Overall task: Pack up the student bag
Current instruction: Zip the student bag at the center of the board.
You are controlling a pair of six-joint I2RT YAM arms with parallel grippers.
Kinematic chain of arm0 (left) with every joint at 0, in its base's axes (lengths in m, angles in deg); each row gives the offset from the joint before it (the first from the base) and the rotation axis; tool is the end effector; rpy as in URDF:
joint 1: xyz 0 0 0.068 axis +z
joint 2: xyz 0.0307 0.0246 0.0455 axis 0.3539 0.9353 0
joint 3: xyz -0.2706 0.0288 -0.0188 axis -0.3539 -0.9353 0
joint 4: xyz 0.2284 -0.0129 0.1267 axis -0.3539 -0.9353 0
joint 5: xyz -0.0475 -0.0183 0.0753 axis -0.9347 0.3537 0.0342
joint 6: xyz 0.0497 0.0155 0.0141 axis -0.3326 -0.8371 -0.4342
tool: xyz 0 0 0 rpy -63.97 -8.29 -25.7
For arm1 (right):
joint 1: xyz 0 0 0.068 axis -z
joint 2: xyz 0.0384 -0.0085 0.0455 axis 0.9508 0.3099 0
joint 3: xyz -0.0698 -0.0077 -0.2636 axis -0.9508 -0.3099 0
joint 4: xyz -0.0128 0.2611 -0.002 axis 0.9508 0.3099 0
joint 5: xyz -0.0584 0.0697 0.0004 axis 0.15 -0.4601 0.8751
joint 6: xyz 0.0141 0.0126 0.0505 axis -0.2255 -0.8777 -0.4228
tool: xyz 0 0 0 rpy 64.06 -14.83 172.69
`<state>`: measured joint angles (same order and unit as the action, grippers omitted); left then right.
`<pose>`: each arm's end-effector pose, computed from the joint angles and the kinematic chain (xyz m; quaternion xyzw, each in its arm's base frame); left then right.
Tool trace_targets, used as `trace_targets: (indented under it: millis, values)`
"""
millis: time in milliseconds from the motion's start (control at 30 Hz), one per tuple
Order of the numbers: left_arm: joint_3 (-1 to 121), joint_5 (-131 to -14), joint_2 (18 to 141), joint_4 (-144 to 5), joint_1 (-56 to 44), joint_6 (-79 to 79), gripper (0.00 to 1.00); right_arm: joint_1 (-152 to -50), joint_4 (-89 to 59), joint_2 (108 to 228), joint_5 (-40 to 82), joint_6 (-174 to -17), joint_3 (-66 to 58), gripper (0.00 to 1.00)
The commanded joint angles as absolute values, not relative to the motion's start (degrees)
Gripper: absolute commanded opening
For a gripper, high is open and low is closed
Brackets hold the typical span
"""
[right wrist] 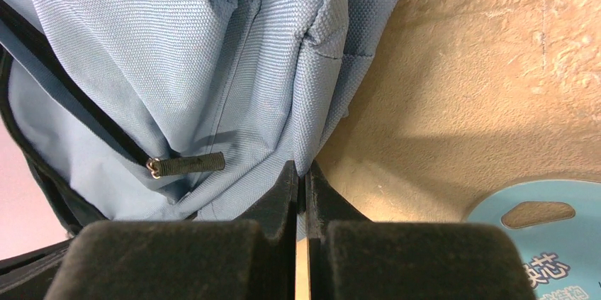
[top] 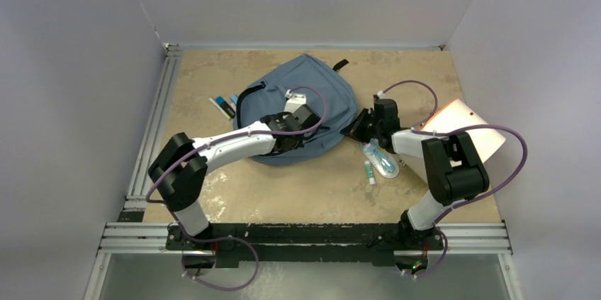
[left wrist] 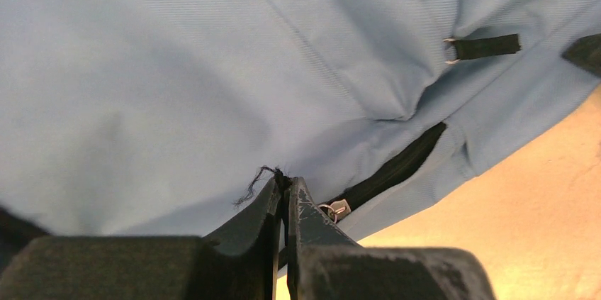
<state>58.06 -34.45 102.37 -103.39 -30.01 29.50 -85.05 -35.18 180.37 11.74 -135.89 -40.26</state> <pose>0.2387 -0.2642 0.2224 0.0130 0.9350 -0.0084 0.3542 0.3071 0.0823 0.1533 0.1893 0.8566 0.3472 0.3315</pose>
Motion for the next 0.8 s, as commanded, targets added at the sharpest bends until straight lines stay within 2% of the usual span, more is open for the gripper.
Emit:
trace_targets:
  millis: [0,533,667,700,767]
  values:
    - [57.2,-27.3,97.0,-111.7,-29.4,30.5,0.0,-83.1,-35.6,179.9,17.5,-134.2,-38.1,0.0]
    - [52.4,-18.6,82.4,-129.0,-29.0,37.5,0.0,-80.9,-31.4,178.5,22.0,-130.4,-33.9,0.0]
    - [51.1,-19.0,80.8,-128.8,-28.8,37.4,0.0,-80.8,-29.3,176.8,22.3,-126.3,-32.2,0.0]
    - [50.7,-19.6,80.4,-127.5,-28.8,36.0,0.0,-80.8,-29.0,175.9,22.3,-124.6,-31.9,0.01]
    - [50.1,-21.0,79.6,-124.8,-28.8,33.9,0.0,-80.9,-29.3,173.4,23.5,-121.0,-31.2,0.08]
